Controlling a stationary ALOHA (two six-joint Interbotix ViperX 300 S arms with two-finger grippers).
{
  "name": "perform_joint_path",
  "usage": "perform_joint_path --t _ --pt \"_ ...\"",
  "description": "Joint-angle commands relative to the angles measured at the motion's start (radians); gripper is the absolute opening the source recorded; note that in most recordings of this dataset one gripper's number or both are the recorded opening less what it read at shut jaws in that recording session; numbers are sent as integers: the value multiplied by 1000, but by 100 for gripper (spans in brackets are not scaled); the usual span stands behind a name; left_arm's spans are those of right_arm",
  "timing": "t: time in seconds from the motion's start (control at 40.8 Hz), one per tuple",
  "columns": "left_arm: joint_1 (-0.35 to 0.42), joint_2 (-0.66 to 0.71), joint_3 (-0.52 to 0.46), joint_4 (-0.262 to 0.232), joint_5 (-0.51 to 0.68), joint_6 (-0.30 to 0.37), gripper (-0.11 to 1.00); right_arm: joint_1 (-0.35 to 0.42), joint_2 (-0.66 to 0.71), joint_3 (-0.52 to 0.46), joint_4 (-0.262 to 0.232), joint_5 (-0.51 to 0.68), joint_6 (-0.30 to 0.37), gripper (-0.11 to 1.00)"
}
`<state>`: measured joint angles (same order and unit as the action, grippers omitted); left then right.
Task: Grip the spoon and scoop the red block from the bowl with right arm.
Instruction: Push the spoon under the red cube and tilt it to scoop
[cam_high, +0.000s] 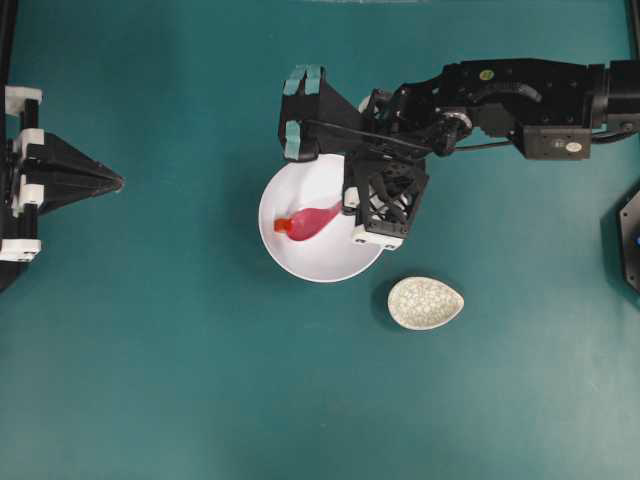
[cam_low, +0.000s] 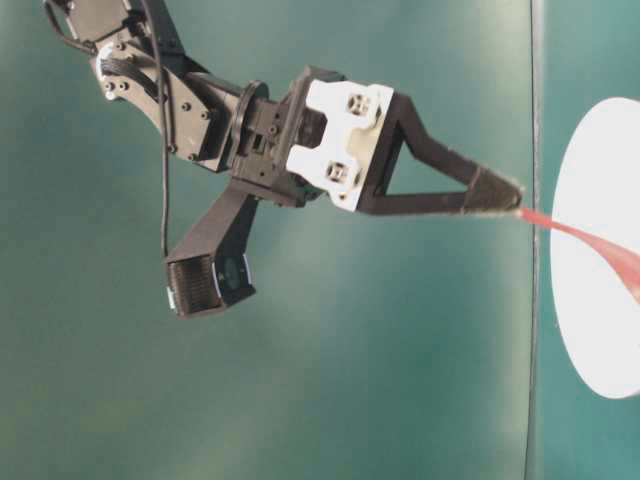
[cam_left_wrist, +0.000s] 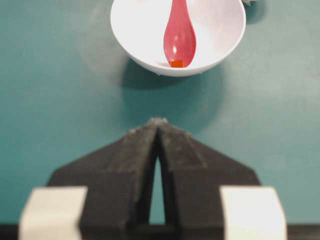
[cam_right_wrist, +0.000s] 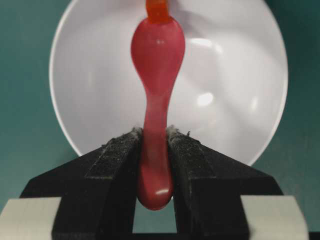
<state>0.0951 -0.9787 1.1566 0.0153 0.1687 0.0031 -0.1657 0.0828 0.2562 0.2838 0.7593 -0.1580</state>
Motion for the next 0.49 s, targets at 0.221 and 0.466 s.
perform_joint_path --t 0.221,0.466 --pt "3 3 -25 2 -12 2 0 0 -15 -23 5 -28 31 25" --pt "3 5 -25 2 -12 2 0 0 -25 -8 8 -71 35 25"
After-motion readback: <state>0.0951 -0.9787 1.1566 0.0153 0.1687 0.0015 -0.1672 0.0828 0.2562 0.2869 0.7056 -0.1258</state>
